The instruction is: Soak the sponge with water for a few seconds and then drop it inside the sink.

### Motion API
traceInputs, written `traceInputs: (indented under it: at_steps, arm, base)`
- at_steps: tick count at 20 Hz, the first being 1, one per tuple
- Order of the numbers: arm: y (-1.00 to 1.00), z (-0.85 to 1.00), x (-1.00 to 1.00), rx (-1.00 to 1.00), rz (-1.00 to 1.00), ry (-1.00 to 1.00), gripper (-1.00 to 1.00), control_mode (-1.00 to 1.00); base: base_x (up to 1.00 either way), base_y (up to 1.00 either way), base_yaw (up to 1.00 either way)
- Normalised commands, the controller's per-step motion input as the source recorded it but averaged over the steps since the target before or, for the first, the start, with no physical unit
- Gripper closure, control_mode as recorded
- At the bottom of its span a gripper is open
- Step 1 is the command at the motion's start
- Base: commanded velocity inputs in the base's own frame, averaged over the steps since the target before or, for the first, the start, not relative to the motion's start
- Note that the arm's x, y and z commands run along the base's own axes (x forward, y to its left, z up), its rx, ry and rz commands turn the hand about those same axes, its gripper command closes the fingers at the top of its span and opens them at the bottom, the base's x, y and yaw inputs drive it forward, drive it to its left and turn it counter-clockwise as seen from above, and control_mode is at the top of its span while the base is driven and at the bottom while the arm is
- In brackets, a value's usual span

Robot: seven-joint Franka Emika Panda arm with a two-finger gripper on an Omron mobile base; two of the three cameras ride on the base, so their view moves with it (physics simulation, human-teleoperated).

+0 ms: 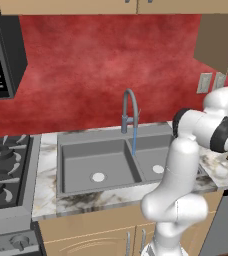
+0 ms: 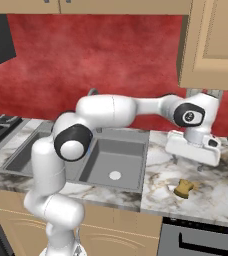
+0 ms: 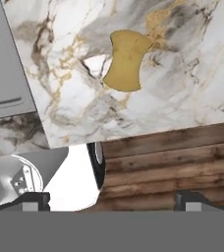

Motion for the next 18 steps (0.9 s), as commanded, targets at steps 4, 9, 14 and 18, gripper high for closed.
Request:
traceInputs:
  at_steps: [4, 9, 14, 18]
  arm:
    - [0.00, -0.29, 0.00, 0.01, 0.13, -0.24, -1.00, -1.00]
    - [0.00, -0.21, 0.00, 0.00, 0.11, -0.23, -1.00, -1.00]
    - [0.00, -0.02, 0.00, 0.00, 0.07, -0.13, -1.00, -1.00]
    - [0.00, -0.09, 0.10, -0.03, 0.00, -0.06, -1.00, -1.00]
  base:
    - [0.00, 0.00, 0.00]
    - [0.00, 0.00, 0.00]
    - [0.00, 0.00, 0.00]
    - [0.00, 0.00, 0.00]
